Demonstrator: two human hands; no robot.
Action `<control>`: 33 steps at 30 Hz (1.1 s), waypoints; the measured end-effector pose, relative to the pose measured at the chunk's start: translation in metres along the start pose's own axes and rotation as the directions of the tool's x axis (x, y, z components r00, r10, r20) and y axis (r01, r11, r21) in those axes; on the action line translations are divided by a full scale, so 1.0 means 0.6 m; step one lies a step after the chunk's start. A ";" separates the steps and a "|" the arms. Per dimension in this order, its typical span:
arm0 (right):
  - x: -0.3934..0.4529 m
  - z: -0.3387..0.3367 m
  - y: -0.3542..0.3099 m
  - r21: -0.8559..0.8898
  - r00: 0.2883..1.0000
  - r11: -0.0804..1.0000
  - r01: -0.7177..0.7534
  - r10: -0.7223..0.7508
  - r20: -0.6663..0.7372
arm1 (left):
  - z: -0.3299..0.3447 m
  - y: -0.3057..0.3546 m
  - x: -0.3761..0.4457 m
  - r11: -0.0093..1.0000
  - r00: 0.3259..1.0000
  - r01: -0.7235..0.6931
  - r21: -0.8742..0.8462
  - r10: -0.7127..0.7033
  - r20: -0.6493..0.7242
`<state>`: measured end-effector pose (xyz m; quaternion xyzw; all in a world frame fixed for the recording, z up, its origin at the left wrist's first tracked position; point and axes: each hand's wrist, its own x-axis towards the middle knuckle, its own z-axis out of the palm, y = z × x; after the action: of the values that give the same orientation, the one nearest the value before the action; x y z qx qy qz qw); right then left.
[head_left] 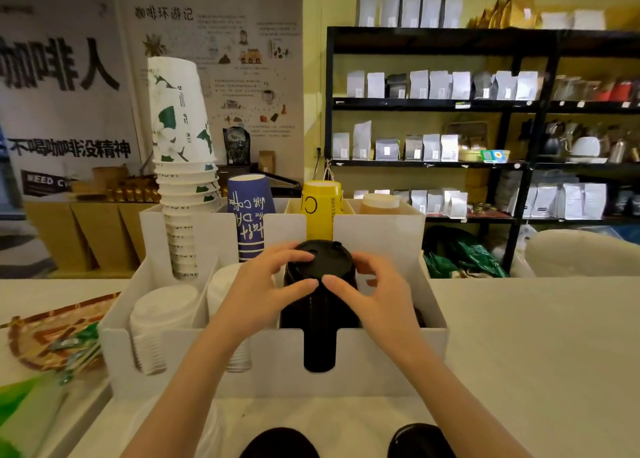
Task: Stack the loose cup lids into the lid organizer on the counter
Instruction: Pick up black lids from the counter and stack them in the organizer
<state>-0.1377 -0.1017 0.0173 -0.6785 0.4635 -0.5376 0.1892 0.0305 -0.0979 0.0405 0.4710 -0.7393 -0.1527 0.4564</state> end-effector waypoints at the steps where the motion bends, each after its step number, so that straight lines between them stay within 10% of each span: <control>1: 0.000 0.004 0.003 -0.010 1.000 1.000 -0.004 0.004 0.006 | 0.003 -0.002 0.001 1.000 1.000 0.011 0.010 -0.011 0.006; 24: -0.019 0.016 0.008 -0.300 0.992 0.945 0.128 -0.122 0.039 | 0.024 -0.002 -0.004 0.982 0.999 0.025 0.185 -0.033 0.040; 33: -0.033 -0.024 -0.019 -0.027 0.978 0.999 0.019 -0.013 0.209 | 0.036 0.011 -0.011 0.978 0.998 0.033 0.204 -0.042 0.037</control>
<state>-0.1454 -0.0759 0.0200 -0.7375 0.4433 -0.4582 0.2226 0.0103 -0.0932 0.0298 0.5258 -0.7513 -0.0946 0.3874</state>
